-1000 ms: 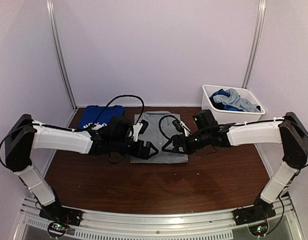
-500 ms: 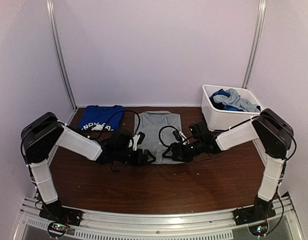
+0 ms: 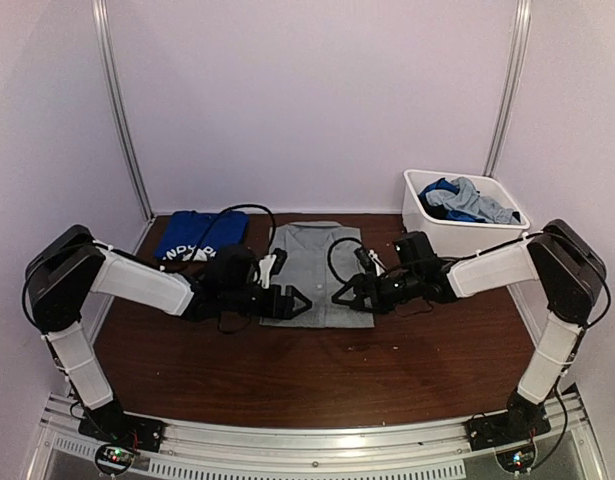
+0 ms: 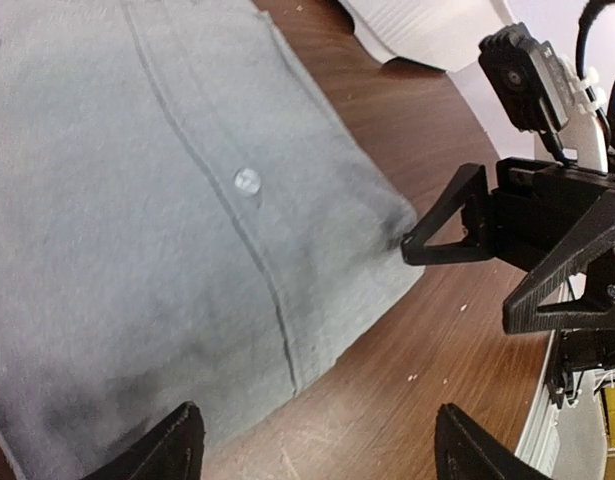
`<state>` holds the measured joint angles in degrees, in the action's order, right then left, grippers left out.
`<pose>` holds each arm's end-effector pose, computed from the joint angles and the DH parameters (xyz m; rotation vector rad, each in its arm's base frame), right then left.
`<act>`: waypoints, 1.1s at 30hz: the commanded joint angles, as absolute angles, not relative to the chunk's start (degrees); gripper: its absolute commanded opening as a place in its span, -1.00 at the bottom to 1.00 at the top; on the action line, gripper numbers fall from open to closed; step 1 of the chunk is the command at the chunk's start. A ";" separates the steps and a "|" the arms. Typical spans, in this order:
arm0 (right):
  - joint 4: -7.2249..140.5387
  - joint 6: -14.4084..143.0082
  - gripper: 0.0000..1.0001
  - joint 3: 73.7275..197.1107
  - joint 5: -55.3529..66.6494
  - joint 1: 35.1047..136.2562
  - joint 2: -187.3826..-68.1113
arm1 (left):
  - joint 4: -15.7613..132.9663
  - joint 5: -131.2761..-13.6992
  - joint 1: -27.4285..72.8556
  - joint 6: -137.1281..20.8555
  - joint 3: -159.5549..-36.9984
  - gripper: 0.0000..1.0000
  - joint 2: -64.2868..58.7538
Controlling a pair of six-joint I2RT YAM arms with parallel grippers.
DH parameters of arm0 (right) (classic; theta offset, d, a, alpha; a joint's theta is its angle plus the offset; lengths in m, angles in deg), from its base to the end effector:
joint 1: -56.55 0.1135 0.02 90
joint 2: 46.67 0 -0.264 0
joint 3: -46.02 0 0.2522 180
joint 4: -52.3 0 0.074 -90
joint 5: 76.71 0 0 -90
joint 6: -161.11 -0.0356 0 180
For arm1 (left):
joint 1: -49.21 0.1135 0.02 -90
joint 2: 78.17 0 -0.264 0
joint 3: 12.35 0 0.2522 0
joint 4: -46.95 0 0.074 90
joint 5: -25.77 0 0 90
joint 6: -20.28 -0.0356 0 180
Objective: Fold and stack the mixed laundry pile
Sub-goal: Smooth out the 2/3-rectangle-folded shirt at the center of the board, then move the 2/3-rectangle-folded shirt to the center of the board.
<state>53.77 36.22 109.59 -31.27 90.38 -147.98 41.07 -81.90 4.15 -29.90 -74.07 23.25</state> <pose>0.2753 0.2146 0.1552 -0.4488 2.4272 1.4687 0.2438 -0.2596 0.1511 0.3049 2.3597 -1.1260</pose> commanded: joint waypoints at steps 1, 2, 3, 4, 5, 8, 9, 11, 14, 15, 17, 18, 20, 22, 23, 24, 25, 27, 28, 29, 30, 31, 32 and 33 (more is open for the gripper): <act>54.85 35.96 0.70 117.33 -33.83 90.15 -148.98 | 42.01 -83.96 4.55 -33.14 -81.04 0.62 25.04; 54.79 35.96 0.71 118.70 -34.41 90.09 -150.50 | 41.99 -84.24 4.63 -33.29 -82.25 0.62 26.49; 54.61 36.12 0.70 120.10 -34.77 90.12 -152.21 | 41.88 -84.22 4.76 -33.28 -83.30 0.62 27.63; 54.04 36.02 0.69 121.18 -35.21 90.08 -153.85 | 41.40 -84.39 5.08 -33.20 -84.00 0.62 28.87; 53.42 35.86 0.69 122.38 -35.93 90.10 -156.32 | 40.99 -84.61 5.42 -33.05 -84.54 0.62 30.28; 51.67 36.02 0.68 123.67 -36.99 89.84 -161.19 | 38.47 -85.91 7.26 -31.95 -84.52 0.61 33.05; 51.52 36.38 0.68 123.78 -36.93 89.43 -162.55 | 38.37 -86.09 7.97 -31.92 -84.47 0.61 34.01; 51.46 37.01 0.66 123.31 -36.77 88.21 -164.71 | 37.30 -86.47 9.55 -31.59 -83.22 0.61 35.53; 52.82 39.26 0.63 121.08 -35.15 85.95 -165.04 | 35.86 -86.26 10.77 -31.22 -80.23 0.60 36.25; 54.43 40.62 0.62 120.60 -33.90 85.59 -164.60 | 35.72 -86.13 10.80 -31.22 -79.31 0.60 36.12; 55.82 41.95 0.59 118.70 -33.57 85.62 -163.36 | 34.31 -86.58 10.51 -30.43 -76.90 0.60 35.70; 55.22 41.80 0.58 117.17 -33.82 86.02 -162.56 | 32.91 -86.78 9.97 -29.75 -75.20 0.60 35.22; 53.95 41.55 0.50 113.63 -34.05 87.33 -161.05 | 31.95 -86.08 8.00 -29.38 -72.47 0.60 33.50; 53.25 41.11 0.39 109.97 -34.11 89.27 -159.45 | 31.82 -84.64 5.10 -28.98 -69.27 0.60 31.40; 52.38 40.01 0.36 107.91 -33.93 90.55 -158.11 | 30.80 -84.19 3.85 -28.40 -67.12 0.59 30.30; 51.55 39.04 0.34 105.63 -33.75 91.82 -156.43 | 30.06 -83.68 2.66 -27.52 -64.98 0.58 29.22; 50.89 37.92 0.33 103.44 -33.34 93.43 -154.52 | 29.12 -83.35 1.72 -26.69 -62.63 0.56 27.24; 50.94 35.69 0.27 98.41 -32.24 96.16 -149.89 | 27.96 -81.60 -0.58 -25.15 -57.81 0.54 23.21; 50.27 34.00 0.23 96.25 -32.18 97.26 -146.93 | 29.20 -80.47 -2.16 -25.13 -56.08 0.54 20.57; 50.30 32.77 0.20 94.35 -32.14 98.29 -142.62 | 31.49 -79.17 -3.36 -25.90 -54.68 0.54 17.86; 51.89 32.37 0.18 93.42 -31.62 98.67 -139.37 | 34.17 -77.63 -4.40 -27.01 -54.02 0.54 14.36; 54.95 32.62 0.16 93.33 -31.02 98.67 -135.50 | 37.92 -76.24 -4.97 -28.64 -53.79 0.56 10.69; 58.34 33.55 0.16 94.17 -30.09 98.65 -131.98 | 41.98 -74.69 -5.02 -30.62 -53.88 0.59 6.91; 61.82 34.92 0.16 95.48 -28.71 98.52 -129.20 | 46.21 -72.75 -5.17 -33.21 -54.32 0.61 2.68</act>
